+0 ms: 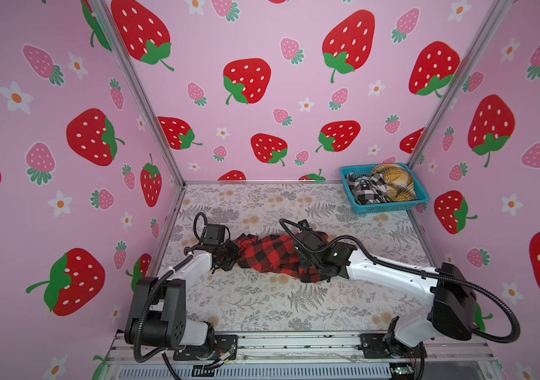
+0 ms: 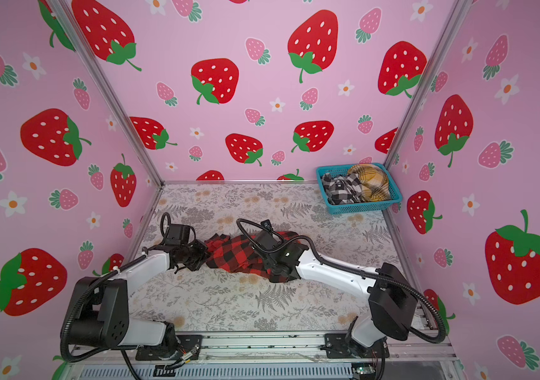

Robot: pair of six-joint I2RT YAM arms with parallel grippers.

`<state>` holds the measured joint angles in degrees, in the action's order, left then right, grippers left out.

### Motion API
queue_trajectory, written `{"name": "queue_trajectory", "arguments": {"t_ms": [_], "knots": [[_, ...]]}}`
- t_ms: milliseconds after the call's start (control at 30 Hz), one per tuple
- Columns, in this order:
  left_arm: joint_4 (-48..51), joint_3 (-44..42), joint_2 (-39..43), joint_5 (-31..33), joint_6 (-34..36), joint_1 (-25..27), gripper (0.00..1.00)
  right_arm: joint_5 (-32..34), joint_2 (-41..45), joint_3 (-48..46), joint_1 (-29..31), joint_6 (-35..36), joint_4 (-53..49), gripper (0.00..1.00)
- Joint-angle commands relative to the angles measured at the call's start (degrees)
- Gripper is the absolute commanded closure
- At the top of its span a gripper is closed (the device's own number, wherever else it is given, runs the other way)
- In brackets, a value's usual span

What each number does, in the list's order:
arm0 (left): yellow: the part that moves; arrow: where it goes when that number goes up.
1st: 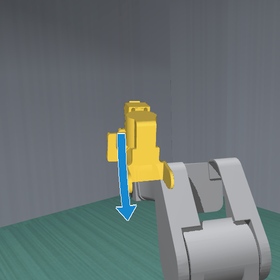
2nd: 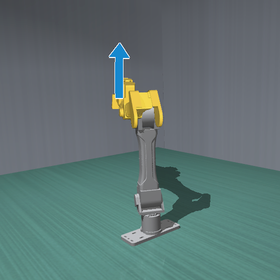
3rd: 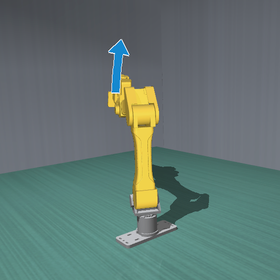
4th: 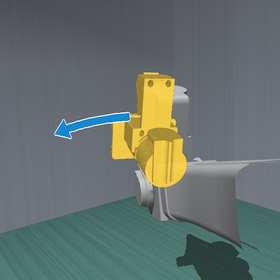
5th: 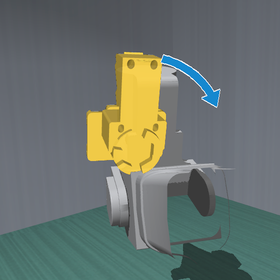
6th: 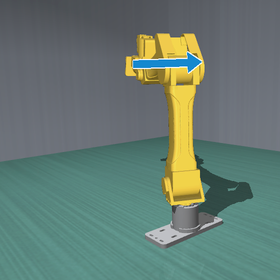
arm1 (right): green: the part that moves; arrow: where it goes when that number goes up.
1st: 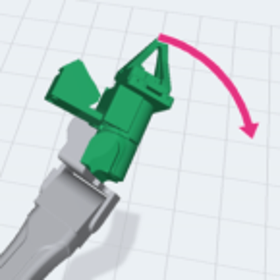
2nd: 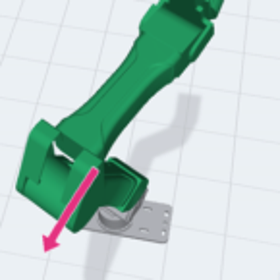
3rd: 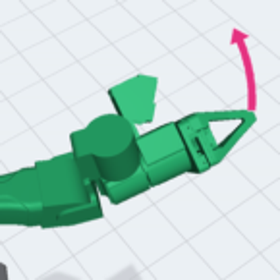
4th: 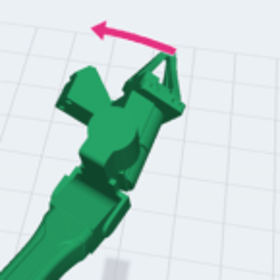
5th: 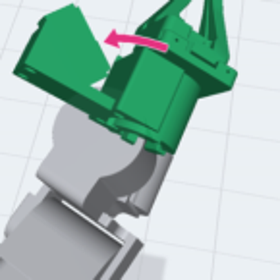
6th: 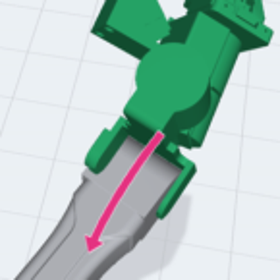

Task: Fold and stack the long sleeve shirts

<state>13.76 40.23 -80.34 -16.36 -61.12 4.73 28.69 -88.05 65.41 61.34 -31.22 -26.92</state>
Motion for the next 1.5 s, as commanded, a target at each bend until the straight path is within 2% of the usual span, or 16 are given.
{"name": "queue_trajectory", "arguments": {"t_ms": [0,200,300,367,467,600,700,733,867,900,967,1067,1200,1233,1333,1467], "knots": [[3.6,5.9,1.2,3.4,1.4,-0.4,1.00,0.6,-2.6,4.1,-3.2,2.1,2.7,1.00],[12.2,26.4,-5.1,7.7,8.0,-1.6,1.00,4.4,-16.3,26.9,-6.3,11.7,0.6,1.00],[15.1,37.0,-6.7,10.5,8.6,-3.5,1.00,12.4,-21.7,43.1,-7.4,15.6,-1.9,1.00],[15.9,44.2,-5.3,14.4,8.9,-4.4,1.00,16.3,-22.3,50.2,-7.9,19.3,1.3,1.00],[12.4,50.4,-0.2,22.0,10.7,-4.4,1.00,16.9,-19.3,54.1,-7.8,25.4,11.5,1.00],[10.9,49.0,6.2,25.4,10.7,-4.4,1.00,14.6,-11.7,46.8,-7.1,27.9,21.7,1.00],[15.8,40.4,10.1,24.6,7.5,-4.3,0.41,4.7,-4.3,33.8,-6.6,28.1,26.7,1.00],[16.7,35.5,11.8,24.0,6.3,-4.4,0.31,-0.6,-2.6,29.9,-6.5,27.9,25.8,1.00],[18.4,16.4,18.0,18.9,3.3,-4.6,0.18,-10.0,0.4,16.5,-4.2,24.9,14.7,1.00],[18.4,11.7,19.6,16.8,3.3,-4.6,0.10,-10.7,1.1,12.0,-2.9,23.0,11.4,1.00],[19.8,4.1,22.5,14.0,3.1,-4.6,0.07,-8.0,1.5,4.3,-0.8,17.6,6.7,1.00],[20.9,-3.7,27.7,13.9,2.2,-4.6,0.05,-7.2,1.3,-4.8,1.1,9.0,1.4,1.00],[17.8,-2.8,24.9,13.1,2.7,-4.7,0.02,-6.2,1.1,-9.3,2.4,4.0,-2.3,1.00],[16.0,-1.3,22.6,12.1,3.2,-4.7,0.02,-5.8,0.9,-9.2,2.4,3.7,-3.1,0.96],[12.1,4.0,14.1,7.0,4.4,-3.4,0.03,-4.4,-0.2,-7.8,2.4,3.3,-5.0,0.74],[13.3,7.6,7.9,10.2,5.3,2.7,0.03,-2.6,-1.6,-6.6,2.2,3.1,-4.8,0.52]]}}
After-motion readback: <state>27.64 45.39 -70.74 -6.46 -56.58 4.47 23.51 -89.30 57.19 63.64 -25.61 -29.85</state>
